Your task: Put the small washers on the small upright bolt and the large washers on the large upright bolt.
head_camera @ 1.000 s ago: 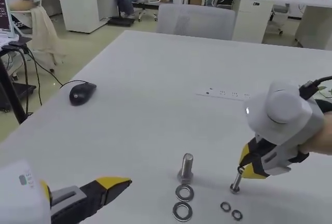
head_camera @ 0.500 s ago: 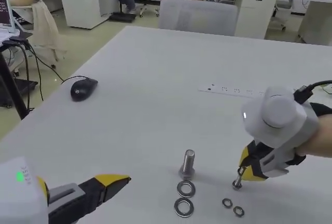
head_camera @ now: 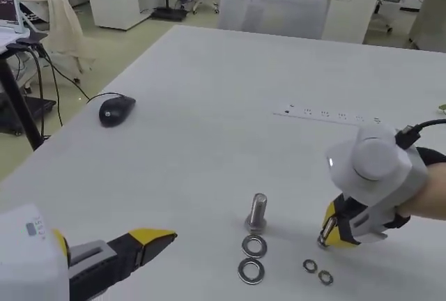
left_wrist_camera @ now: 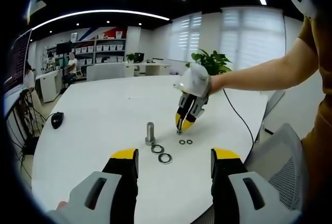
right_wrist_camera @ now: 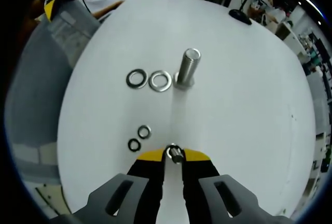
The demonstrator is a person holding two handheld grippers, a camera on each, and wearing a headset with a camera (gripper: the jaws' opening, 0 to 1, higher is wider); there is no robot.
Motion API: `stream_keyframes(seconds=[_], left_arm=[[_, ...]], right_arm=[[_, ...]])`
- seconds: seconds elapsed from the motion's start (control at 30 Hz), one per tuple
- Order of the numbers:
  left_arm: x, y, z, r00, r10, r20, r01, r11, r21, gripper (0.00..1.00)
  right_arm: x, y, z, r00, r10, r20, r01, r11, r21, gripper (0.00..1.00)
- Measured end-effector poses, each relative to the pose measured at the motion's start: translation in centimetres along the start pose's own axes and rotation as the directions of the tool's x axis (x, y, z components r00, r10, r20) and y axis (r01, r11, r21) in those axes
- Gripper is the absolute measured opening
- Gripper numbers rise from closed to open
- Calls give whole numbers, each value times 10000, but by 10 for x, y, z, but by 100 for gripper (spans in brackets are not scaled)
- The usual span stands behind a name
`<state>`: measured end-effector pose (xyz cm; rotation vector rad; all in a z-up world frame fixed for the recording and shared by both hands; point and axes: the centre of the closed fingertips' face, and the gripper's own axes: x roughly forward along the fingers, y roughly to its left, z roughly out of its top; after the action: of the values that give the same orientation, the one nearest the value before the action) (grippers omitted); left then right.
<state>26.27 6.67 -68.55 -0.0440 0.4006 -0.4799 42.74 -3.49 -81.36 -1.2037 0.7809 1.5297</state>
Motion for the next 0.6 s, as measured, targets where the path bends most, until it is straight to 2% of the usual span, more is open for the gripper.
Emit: stream_keyframes(seconds=[0.23,0.6], left_arm=[[0,1,-1,10000,11,21,-11,10000,-51,55],[1,3,-1,10000,-13,-9,13,10000,-23,55]], right_arm=[[4,1,-1,10000,0,70,-1,9999,126,13],[-1,3,-5,10000,-74,63,73,9998,189,16]])
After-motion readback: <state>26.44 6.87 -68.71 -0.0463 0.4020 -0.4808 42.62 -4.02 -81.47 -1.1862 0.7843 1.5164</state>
